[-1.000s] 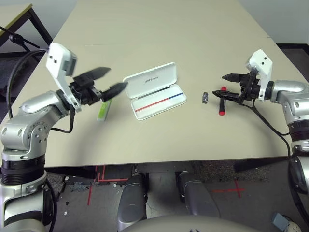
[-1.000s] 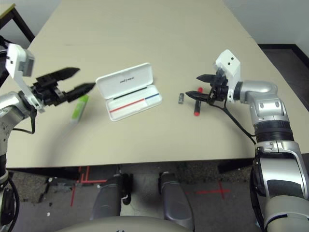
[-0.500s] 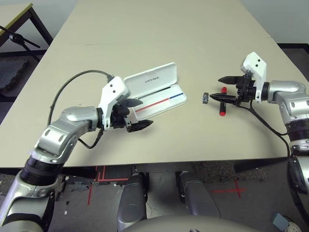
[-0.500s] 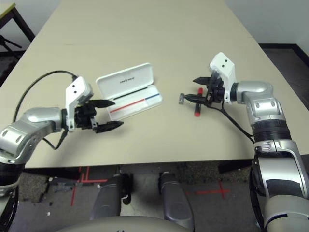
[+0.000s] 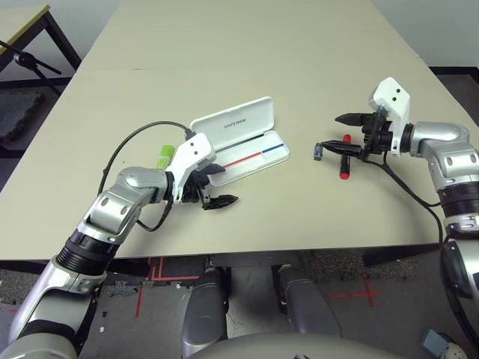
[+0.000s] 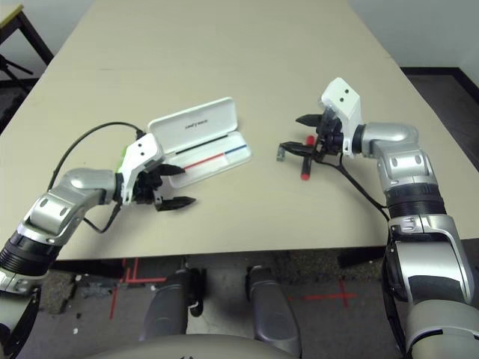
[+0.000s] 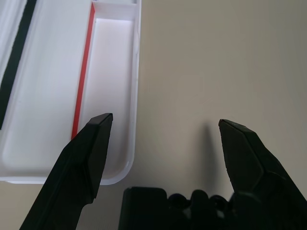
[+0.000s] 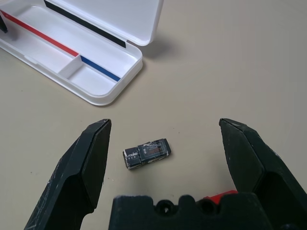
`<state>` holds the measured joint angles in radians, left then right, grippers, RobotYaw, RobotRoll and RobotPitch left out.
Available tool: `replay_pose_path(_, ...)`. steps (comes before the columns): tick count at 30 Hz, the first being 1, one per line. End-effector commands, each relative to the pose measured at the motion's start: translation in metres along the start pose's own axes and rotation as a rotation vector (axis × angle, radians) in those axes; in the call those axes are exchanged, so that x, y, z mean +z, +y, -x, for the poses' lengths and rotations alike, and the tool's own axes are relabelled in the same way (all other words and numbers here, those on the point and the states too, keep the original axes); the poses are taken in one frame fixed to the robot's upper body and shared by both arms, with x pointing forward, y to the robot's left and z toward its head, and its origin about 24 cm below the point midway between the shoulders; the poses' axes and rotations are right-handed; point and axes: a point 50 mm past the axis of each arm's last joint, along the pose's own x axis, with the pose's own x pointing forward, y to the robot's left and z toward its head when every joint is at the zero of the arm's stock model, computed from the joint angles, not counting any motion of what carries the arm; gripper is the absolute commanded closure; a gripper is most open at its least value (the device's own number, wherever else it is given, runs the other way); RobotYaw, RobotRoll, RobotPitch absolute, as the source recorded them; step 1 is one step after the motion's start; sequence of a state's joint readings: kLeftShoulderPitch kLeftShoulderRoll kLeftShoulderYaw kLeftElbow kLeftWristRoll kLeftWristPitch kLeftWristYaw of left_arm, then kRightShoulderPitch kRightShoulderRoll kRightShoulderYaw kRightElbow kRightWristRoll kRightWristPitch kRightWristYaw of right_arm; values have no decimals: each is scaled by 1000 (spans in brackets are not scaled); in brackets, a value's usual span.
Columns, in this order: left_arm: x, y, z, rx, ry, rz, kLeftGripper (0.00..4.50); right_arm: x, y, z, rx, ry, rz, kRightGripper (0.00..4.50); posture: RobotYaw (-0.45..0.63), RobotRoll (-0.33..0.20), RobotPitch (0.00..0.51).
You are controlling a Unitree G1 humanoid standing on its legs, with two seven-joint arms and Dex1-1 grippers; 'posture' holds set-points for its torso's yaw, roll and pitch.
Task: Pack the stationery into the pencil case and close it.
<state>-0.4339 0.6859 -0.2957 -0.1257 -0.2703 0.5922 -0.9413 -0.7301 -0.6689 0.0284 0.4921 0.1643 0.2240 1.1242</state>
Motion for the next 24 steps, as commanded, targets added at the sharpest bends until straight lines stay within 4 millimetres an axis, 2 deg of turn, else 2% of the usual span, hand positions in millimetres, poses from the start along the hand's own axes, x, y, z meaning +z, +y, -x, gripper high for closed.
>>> replay_pose_path(1,-4,0,-3,-19,36,9,35,0,3,-2,7,1,20,0,-75,0,167)
replay_pose_path(5,-5,-1,-4,-33,46,17,35,-1,3,-2,10,0,17,0,-78,0,169)
replay_pose_path(8,-5,-1,-5,-37,50,21,616,-2,5,-1,32,7,8,0,-78,0,171)
replay_pose_path(18,-9,2,-6,-37,72,23,4390,10,33,17,278,71,-78,0,-75,0,185)
replay_pose_path(24,-5,3,-4,-51,80,-38,4450,8,43,21,328,120,-99,0,-73,0,191)
